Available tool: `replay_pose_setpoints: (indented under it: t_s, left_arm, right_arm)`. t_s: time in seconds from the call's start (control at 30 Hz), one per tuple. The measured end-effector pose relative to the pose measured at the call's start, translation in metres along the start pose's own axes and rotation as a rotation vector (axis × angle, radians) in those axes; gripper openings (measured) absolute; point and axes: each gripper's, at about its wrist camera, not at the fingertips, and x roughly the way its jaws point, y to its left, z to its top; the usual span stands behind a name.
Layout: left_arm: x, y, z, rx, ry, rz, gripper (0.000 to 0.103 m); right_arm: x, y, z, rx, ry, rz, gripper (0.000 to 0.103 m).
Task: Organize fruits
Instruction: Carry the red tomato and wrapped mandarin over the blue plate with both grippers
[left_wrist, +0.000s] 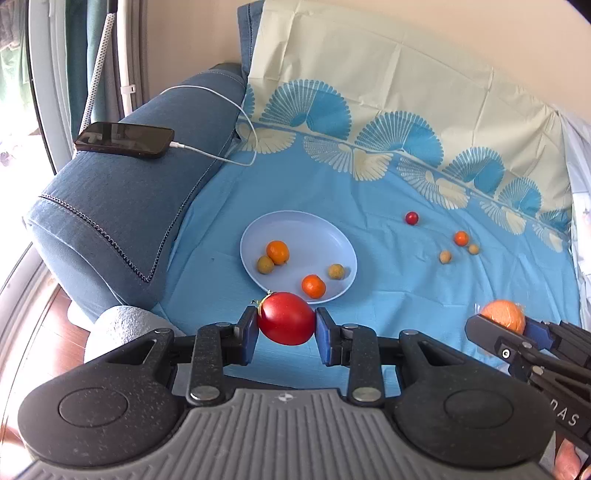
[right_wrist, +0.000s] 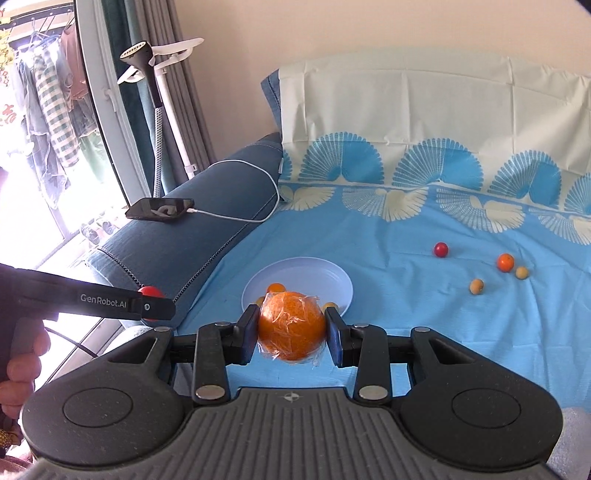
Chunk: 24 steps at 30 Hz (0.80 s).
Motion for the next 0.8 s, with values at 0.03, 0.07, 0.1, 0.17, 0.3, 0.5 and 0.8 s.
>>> replay_pose_setpoints:
  t_s: [0.03,0.07,0.1,0.17,0.3,0.5,0.8]
  left_arm:
    - [-0.002,0.001,0.000,-0.003,-0.005,-0.003,0.036]
    - [-0.004,0.001,0.000,-0.002,-0.008,-0.009,0.036]
    - [-0.005,0.001,0.000,0.003,-0.011,-0.017,0.036]
    - [-0.006,-0.002,-0.001,0.013,-0.019,-0.027,0.036]
    - [-0.009,-0.003,-0.001,0.015,-0.032,-0.034,0.036]
    - [-0.008,0.003,-0.003,0.005,-0.030,-0.038,0.036]
    - [-0.001,0.008,0.001,-0.013,-0.016,-0.035,0.036]
  right_arm:
    - [-0.001,0.002,0.000,-0.006,-0.001,-0.002,0.039]
    - [-0.004,0.003,-0.001,-0.011,-0.002,-0.005,0.039]
    - [-0.006,0.005,-0.001,-0.016,-0.005,-0.008,0.039]
    - [-0.009,0.009,-0.002,-0.026,-0.009,-0.016,0.039]
    - [-0.012,0.014,-0.003,-0.037,-0.019,-0.027,0.039]
    - [-0.010,0.018,-0.002,-0.044,-0.016,-0.033,0.039]
    - [-0.004,0.018,-0.002,-0.048,0.005,-0.038,0.039]
